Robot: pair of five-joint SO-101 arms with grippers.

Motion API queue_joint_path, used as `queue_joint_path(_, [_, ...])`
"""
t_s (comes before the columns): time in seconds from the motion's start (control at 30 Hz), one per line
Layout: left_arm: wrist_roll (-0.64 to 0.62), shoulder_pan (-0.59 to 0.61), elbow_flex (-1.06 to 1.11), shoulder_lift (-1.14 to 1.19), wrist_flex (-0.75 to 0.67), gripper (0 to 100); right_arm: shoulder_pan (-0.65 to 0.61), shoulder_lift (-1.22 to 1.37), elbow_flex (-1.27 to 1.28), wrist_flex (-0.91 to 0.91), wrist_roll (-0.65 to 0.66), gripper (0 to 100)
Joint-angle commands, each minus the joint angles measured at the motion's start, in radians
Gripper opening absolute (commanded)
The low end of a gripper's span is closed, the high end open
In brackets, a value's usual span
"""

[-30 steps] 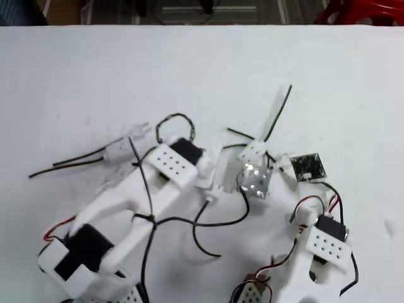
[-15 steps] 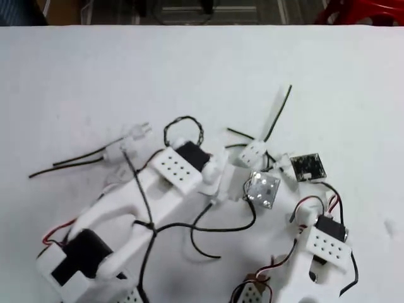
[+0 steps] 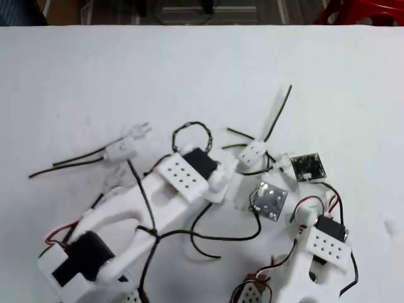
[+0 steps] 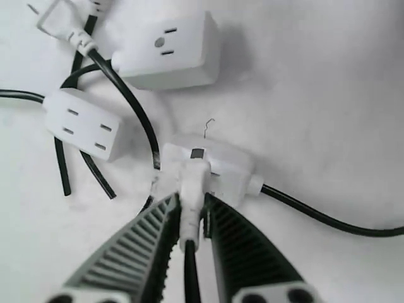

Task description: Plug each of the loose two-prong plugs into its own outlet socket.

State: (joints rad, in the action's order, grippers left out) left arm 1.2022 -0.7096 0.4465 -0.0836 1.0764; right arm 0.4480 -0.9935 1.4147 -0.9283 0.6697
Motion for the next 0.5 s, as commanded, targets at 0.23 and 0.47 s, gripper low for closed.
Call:
queue_joint_path(0.23, [-0.005,0.039,-0.115,0.084,-0.003,2,0.012,-0.004,-0.003,0.015,-0.006,2.0])
queue_joint_path(0.47, [0.054,0.041,-0.164,0.084,0.084,2,0.012,-0.004,-0.003,0.015,-0.006,2.0])
